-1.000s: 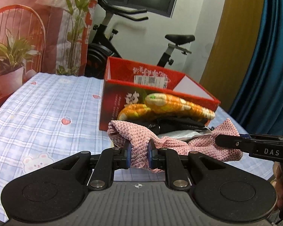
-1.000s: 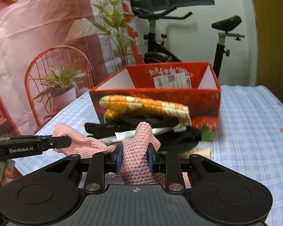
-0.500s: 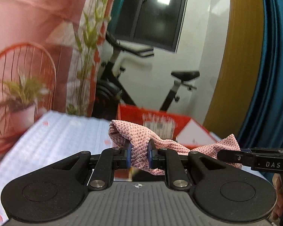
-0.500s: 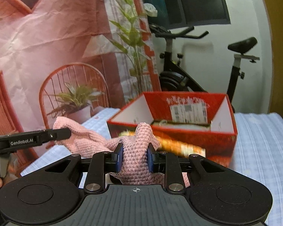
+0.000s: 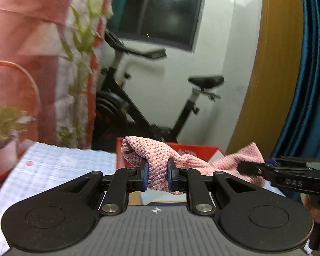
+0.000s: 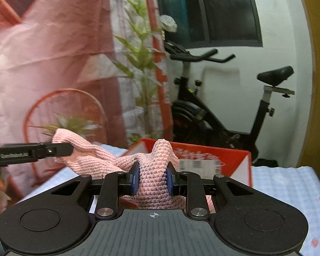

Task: Organize soft objects
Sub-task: 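Lift the pink towel with the right tool and carry it over the box, then lower the pink towel into the box and open the right tool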

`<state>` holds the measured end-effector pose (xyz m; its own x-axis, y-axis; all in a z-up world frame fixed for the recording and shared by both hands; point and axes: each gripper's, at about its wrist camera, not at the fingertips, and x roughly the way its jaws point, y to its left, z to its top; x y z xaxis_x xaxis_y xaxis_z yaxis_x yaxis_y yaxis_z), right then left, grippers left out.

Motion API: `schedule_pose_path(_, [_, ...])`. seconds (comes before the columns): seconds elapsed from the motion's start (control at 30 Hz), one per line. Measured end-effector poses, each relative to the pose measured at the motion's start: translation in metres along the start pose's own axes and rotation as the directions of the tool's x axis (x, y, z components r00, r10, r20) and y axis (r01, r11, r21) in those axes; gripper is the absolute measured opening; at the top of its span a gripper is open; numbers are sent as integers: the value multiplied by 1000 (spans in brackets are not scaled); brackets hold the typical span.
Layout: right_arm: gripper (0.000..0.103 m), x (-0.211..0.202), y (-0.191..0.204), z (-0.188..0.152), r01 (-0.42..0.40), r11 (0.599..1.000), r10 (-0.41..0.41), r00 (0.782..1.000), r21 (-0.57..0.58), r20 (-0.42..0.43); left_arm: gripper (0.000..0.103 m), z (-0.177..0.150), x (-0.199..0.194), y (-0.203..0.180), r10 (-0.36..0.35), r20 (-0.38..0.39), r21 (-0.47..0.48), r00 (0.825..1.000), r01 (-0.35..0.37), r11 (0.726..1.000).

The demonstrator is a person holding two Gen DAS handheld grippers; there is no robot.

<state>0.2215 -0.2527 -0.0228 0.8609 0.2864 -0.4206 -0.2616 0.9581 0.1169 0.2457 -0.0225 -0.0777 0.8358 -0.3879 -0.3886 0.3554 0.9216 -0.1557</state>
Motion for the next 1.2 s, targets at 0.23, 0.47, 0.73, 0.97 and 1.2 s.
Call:
schedule_pose_path(0.23, [22, 64, -39, 4, 82, 996, -79, 992, 26, -102, 18, 10, 77, 5, -15, -156, -16, 988, 12, 1000])
schedule_pose_path(0.47, [22, 110, -52, 7, 127, 991, -134, 976, -53, -174, 18, 16, 126, 1, 32, -211, 36, 977, -25, 999])
schedule_pose_path(0.73, [22, 153, -57, 15, 138, 984, -161, 958, -108, -239, 18, 20, 151, 6, 47, -253, 67, 966, -31, 997])
schedule_pose_path(0.97, [22, 172, -64, 16, 146, 985, -167, 947, -96, -275, 22, 20, 158, 8, 42, -267, 86, 963, -19, 996])
schedule_pose_path(1.2, [39, 173, -67, 15, 186, 978, -206, 938, -97, -278, 53, 21, 154, 1, 38, -253, 115, 967, -9, 993])
